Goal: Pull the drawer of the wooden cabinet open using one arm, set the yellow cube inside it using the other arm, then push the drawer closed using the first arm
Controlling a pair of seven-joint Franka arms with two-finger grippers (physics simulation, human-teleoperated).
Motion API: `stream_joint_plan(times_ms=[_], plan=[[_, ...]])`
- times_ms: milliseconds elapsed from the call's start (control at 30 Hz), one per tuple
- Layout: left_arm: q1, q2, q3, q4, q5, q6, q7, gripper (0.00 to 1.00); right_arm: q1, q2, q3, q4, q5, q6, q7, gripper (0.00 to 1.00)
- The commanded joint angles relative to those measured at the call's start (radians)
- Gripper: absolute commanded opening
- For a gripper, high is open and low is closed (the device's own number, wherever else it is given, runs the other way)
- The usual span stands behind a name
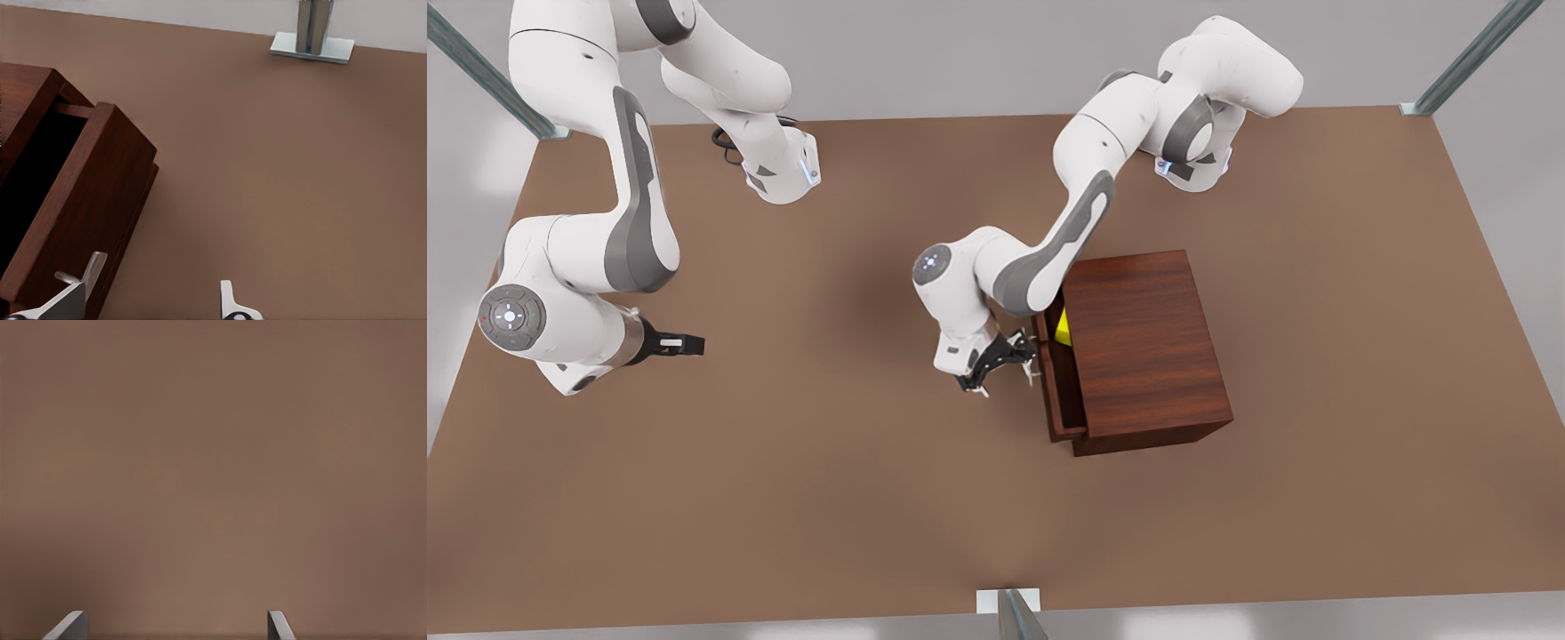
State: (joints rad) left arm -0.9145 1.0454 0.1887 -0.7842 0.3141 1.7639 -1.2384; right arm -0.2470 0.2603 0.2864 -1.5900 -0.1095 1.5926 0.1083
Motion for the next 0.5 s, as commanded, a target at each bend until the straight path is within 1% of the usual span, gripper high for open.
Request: stream_joint_plan(times_ms=[0, 300, 467], plan=[[0.005, -0.002, 0.003, 0.0, 0.0, -0.004, 0.103, 1.0, -0.001, -0.001, 0.0, 0.001, 0.001, 0.0, -0.01, 1.0], [0.014, 0.001, 0.011, 0.0, -0.006, 0.006, 0.106, 1.0, -0.001, -0.001, 0.0, -0.001, 0.001, 0.0, -0.012, 1.0], [0.009, 0.007, -0.006, 0.003, -0.012, 0.058, -0.003, 1.0, -0.001, -0.001, 0.0, -0.001, 0.001, 0.0, -0.012, 1.0]])
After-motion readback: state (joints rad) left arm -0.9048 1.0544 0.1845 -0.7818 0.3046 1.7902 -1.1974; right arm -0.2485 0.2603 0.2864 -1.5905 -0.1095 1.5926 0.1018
